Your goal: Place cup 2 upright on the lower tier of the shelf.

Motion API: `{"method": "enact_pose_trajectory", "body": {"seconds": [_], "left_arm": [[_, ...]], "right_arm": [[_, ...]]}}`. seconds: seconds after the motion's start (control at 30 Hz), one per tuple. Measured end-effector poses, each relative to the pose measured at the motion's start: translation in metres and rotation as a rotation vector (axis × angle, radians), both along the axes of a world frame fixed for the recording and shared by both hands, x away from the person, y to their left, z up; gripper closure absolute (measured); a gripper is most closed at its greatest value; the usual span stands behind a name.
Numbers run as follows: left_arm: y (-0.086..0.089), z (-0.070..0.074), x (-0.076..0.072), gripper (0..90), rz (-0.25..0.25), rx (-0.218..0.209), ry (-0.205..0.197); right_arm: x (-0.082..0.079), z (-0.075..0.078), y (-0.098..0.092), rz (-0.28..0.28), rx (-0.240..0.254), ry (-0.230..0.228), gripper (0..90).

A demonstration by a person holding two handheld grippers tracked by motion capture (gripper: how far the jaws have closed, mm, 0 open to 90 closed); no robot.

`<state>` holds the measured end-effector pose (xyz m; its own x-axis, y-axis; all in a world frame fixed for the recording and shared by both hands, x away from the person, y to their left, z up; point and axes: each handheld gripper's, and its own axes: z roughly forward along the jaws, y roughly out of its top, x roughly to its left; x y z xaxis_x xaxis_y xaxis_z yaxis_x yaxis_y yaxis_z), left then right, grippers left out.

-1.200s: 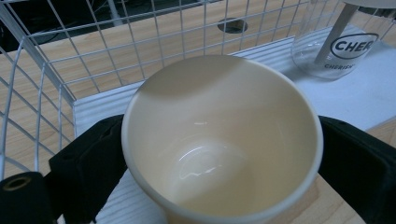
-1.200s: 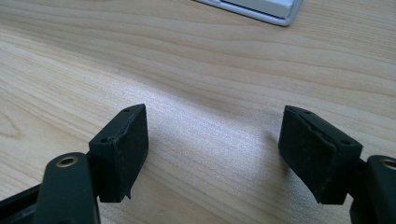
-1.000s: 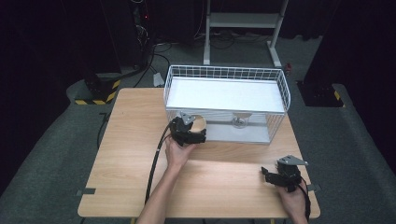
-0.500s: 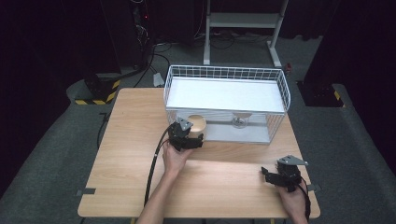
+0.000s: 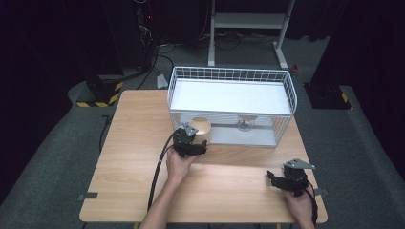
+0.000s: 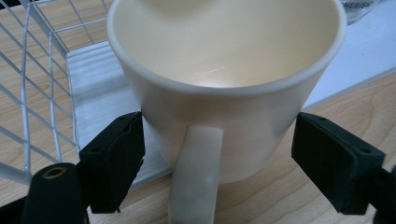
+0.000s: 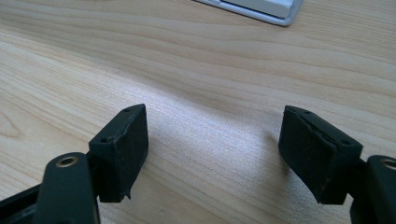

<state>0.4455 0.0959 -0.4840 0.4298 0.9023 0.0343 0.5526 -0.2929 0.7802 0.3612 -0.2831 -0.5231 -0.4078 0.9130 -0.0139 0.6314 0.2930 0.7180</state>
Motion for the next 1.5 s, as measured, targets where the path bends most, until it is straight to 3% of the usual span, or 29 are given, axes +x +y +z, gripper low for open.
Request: {"method": "enact_pose_trajectory", "body": {"seconds": [0.9, 1.07, 1.27, 1.5], "left_arm": [[-0.013, -0.001, 0.026, 30.6, 0.059, 0.034, 0.021], [-0.014, -0.005, 0.031, 34.9, 0.077, -0.011, 0.034], [-0.016, -0.01, 0.036, 37.7, 0.087, -0.025, 0.034], [-0.023, -0.009, 0.045, 40.7, 0.11, 0.016, 0.033]], "right_arm": [[0.0, 0.0, 0.0, 0.001, -0.001, 0.0, 24.3], [0.0, 0.0, 0.0, 0.0, 0.0, -0.001, 24.3], [0.0, 0.0, 0.0, -0.003, 0.001, -0.001, 24.2], [0.0, 0.0, 0.0, -0.003, 0.001, -0.001, 24.3]]}}
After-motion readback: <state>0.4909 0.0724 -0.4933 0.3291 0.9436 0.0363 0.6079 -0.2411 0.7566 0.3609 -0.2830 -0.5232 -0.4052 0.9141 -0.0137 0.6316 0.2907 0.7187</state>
